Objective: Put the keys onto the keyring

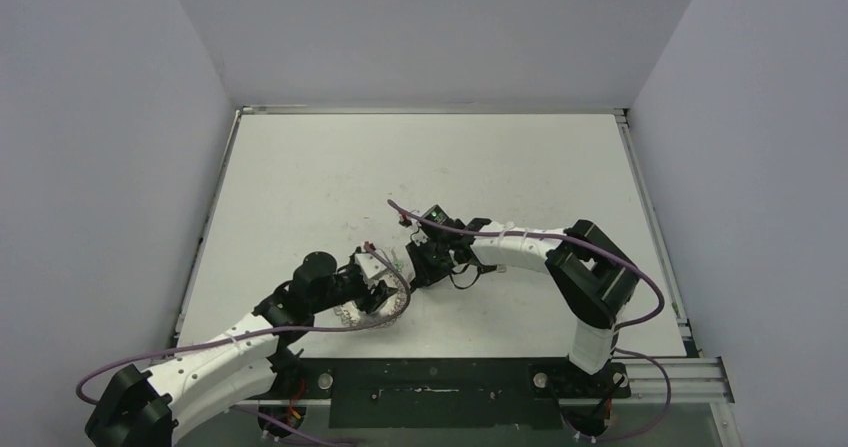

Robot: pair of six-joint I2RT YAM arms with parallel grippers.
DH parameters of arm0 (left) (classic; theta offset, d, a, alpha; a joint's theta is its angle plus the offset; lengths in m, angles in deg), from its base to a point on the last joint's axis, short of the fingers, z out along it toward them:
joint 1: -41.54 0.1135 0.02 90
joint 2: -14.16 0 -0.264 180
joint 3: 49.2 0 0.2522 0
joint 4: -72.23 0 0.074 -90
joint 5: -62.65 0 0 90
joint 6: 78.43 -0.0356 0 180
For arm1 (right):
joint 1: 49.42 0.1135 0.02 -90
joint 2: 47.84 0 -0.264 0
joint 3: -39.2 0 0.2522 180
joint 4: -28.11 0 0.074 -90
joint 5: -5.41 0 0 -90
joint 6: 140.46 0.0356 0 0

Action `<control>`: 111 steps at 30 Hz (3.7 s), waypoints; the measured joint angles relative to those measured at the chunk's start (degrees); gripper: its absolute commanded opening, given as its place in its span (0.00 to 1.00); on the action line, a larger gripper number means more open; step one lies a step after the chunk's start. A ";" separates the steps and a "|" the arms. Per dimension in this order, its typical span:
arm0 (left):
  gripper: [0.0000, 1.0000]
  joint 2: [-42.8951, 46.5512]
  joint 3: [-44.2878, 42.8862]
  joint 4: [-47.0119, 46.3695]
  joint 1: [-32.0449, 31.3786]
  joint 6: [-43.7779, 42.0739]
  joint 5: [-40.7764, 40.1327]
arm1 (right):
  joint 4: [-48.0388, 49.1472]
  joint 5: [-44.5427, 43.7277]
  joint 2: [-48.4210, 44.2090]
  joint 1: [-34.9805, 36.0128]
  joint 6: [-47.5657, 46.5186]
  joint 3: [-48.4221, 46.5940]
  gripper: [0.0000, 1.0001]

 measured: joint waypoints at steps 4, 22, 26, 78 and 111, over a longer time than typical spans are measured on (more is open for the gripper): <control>0.50 -1.09 -0.11 0.31 -1.20 -2.80 0.44 | -0.28 -2.80 1.46 -1.40 -1.22 -2.34 0.21; 0.59 -6.08 -7.56 15.08 -0.85 27.15 -24.90 | -2.91 -6.01 -0.37 -2.78 -4.63 -4.42 0.31; 0.62 -8.00 -8.37 18.69 0.68 31.71 -26.05 | -2.82 -5.22 -0.37 -2.78 -4.52 -5.62 0.31; 0.56 -24.30 -12.39 20.06 4.52 54.60 -22.14 | -0.79 -10.36 -1.05 -4.50 -0.72 -2.16 0.30; 0.63 -1.49 -1.68 17.40 4.04 53.29 -22.60 | 4.55 -19.65 -33.88 -6.58 12.46 22.18 0.88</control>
